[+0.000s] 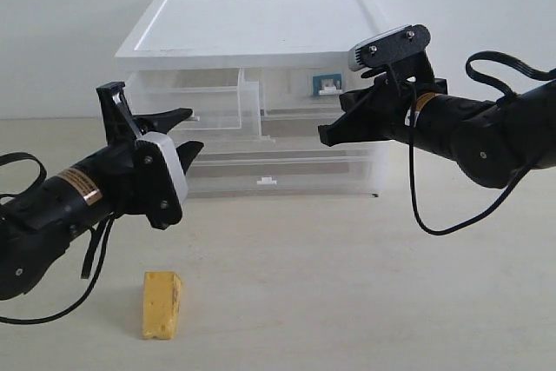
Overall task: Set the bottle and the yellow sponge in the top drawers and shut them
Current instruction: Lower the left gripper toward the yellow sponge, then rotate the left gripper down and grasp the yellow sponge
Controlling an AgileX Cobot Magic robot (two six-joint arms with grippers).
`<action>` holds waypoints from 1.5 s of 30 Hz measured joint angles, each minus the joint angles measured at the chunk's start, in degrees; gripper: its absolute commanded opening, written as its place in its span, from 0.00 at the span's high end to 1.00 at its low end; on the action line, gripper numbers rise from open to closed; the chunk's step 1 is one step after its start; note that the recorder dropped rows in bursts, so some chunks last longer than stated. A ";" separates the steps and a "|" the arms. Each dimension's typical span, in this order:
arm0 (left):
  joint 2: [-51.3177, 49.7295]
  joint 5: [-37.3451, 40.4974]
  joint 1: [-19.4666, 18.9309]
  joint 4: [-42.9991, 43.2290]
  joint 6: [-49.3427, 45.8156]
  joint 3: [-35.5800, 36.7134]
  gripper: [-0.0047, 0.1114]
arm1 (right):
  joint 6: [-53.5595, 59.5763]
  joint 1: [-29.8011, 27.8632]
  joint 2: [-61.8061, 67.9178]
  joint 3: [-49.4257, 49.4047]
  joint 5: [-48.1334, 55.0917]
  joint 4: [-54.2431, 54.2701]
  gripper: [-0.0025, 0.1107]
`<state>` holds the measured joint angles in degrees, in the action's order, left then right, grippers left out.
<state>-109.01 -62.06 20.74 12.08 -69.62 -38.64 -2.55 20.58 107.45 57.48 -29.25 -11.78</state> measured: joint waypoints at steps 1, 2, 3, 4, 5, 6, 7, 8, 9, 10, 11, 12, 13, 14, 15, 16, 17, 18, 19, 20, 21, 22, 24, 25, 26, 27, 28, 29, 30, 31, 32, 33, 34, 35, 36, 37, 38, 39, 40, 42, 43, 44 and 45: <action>-0.04 -0.10 0.00 -0.15 0.00 -0.11 0.67 | 0.00 0.00 0.00 0.00 0.00 0.00 0.98; -0.14 -0.23 0.00 -0.58 0.00 -0.10 0.76 | 0.00 0.00 0.00 0.00 0.00 0.00 0.98; -0.14 -1.11 0.00 -1.49 0.00 -0.23 0.81 | 0.00 0.00 0.00 0.00 0.00 0.00 0.98; -0.14 -1.35 0.00 -2.08 0.00 -0.26 0.86 | 0.00 0.00 0.00 0.00 0.00 0.00 0.98; -0.14 -1.62 0.00 -2.50 0.00 -0.26 0.90 | 0.00 0.00 0.00 0.00 0.00 0.00 0.98; -0.14 -1.76 0.00 -2.68 0.00 -0.26 0.93 | 0.12 0.00 0.00 0.00 0.00 0.00 0.98; -0.14 -1.91 0.00 -2.78 0.00 -0.26 0.93 | 0.12 0.00 0.00 0.00 0.00 0.00 0.98; -0.14 -2.05 0.00 -2.90 0.00 -0.35 0.93 | 0.12 0.00 0.00 0.00 0.00 0.00 0.98; -0.14 -2.05 0.00 -2.90 -0.22 -0.35 0.93 | 0.12 0.00 0.00 0.00 0.00 0.00 0.98; -0.14 -2.05 0.00 -2.90 -0.41 -0.35 0.93 | 0.12 0.00 0.00 0.10 0.00 0.00 0.98; -0.14 -2.05 0.00 -2.90 -1.23 -0.35 0.93 | 0.22 0.00 0.00 0.10 0.00 0.00 0.98; -0.14 -2.19 0.00 -2.75 -3.39 -0.02 0.93 | 0.22 0.00 0.00 0.10 0.00 0.00 0.98; -0.14 -2.46 0.00 -2.52 -5.28 0.49 0.93 | 0.22 0.00 0.00 0.10 0.11 0.00 0.98; -0.14 -3.71 0.00 -2.52 -7.27 1.60 0.93 | 0.22 0.00 0.00 0.10 0.11 0.00 0.98; -0.14 -4.89 0.00 -2.52 -8.16 2.36 0.93 | 0.22 0.00 0.00 0.10 0.11 0.00 0.98; -0.14 -5.67 0.00 -2.40 -8.54 2.87 0.93 | 0.32 0.00 0.00 0.10 0.11 0.00 0.98; -0.14 -6.25 0.00 -2.28 -8.94 3.42 0.93 | 0.32 0.00 0.00 0.10 0.11 0.00 0.98; -0.14 -6.69 0.00 -2.18 -9.05 3.92 0.93 | 0.43 0.00 0.00 0.10 0.11 0.00 0.98; -0.14 -7.47 0.00 -1.88 -9.15 4.47 0.93 | 0.43 0.00 0.00 0.10 0.11 0.00 0.98; -0.14 -7.79 0.00 -1.76 -9.29 4.85 0.93 | 0.43 0.00 0.00 0.10 0.11 0.00 0.98; -0.14 -8.43 0.11 -1.51 -9.29 5.38 0.93 | 0.43 0.00 0.00 0.10 0.11 0.00 0.98; -0.14 -8.60 0.49 -1.51 -9.38 5.62 0.93 | 0.43 0.00 0.00 0.10 0.11 0.00 0.98; -0.03 -8.86 1.35 -1.90 -9.43 6.15 0.93 | 0.43 0.00 0.00 0.10 0.11 0.00 0.98; 0.08 -8.86 1.72 -2.22 -9.43 6.26 0.93 | 0.43 0.00 0.00 0.10 0.22 0.00 0.98; 0.55 -8.86 2.22 -2.50 -9.43 6.38 0.93 | 0.43 0.00 0.00 0.10 0.22 0.00 0.98; 0.91 -8.71 2.80 -2.63 -9.43 6.63 0.93 | 0.43 0.00 0.00 0.10 0.22 0.00 0.98; 1.10 -8.73 3.30 -2.91 -9.43 6.90 0.93 | 0.43 0.00 0.00 0.10 0.22 0.00 0.98; 1.35 -8.59 3.59 -3.33 -9.58 7.01 0.93 | 0.43 0.00 0.00 0.10 0.22 0.00 0.98; 1.48 -8.50 3.75 -3.67 -9.68 7.12 0.93 | 0.43 0.00 0.00 0.10 0.22 0.00 0.98; 1.58 -8.50 3.86 -3.94 -9.85 7.24 0.93 | 0.43 0.00 0.00 0.10 0.22 0.00 0.98; 1.58 -8.46 3.99 -4.20 -9.90 7.36 0.93 | 0.43 0.00 0.00 0.10 0.22 0.00 0.98; 1.58 -8.37 3.99 -4.33 -9.90 7.35 0.93 | 0.43 0.00 0.00 0.10 0.22 0.00 0.98; 1.58 -8.37 3.99 -4.33 -9.90 7.48 0.93 | 0.43 0.00 0.00 0.10 0.22 0.00 0.98; 1.58 -8.37 3.99 -4.20 -9.99 7.56 0.93 | 0.43 0.00 0.00 0.10 0.22 0.00 0.98; 1.58 -8.37 3.99 -4.03 -9.99 7.62 0.93 | 0.43 0.00 0.00 0.10 0.22 0.00 0.98; 1.71 -8.48 3.99 -3.86 -9.99 7.89 0.93 | 0.43 0.00 0.00 0.10 0.22 0.00 0.98; 1.82 -8.48 3.99 -3.42 -9.99 8.12 0.93 | 0.43 0.00 0.00 0.10 0.22 0.00 0.98; 1.90 -8.48 3.99 -2.98 -9.99 8.50 0.93 | 0.43 0.00 0.00 0.10 0.22 0.00 0.98; 1.90 -8.35 3.99 -2.98 -9.99 8.75 0.93 | 0.43 0.00 0.00 0.10 0.22 0.00 0.98; 1.90 -7.97 4.19 -2.98 -9.99 8.92 0.93 | 0.43 0.00 0.00 0.10 0.22 0.00 0.98; 1.90 -7.87 4.32 -2.98 -9.99 8.92 0.93 | 0.43 0.00 0.00 0.10 0.22 0.00 0.98; 1.90 -7.46 4.32 -2.98 -9.99 8.92 0.93 | 0.43 0.00 0.00 0.10 0.22 0.00 0.98; 1.90 -6.71 4.32 -2.98 -9.99 8.92 0.93 | 0.43 0.00 0.00 0.10 0.22 0.00 0.98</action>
<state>-107.11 -68.77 25.06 9.10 -79.60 -29.72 -2.13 20.58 107.45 57.58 -29.03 -11.78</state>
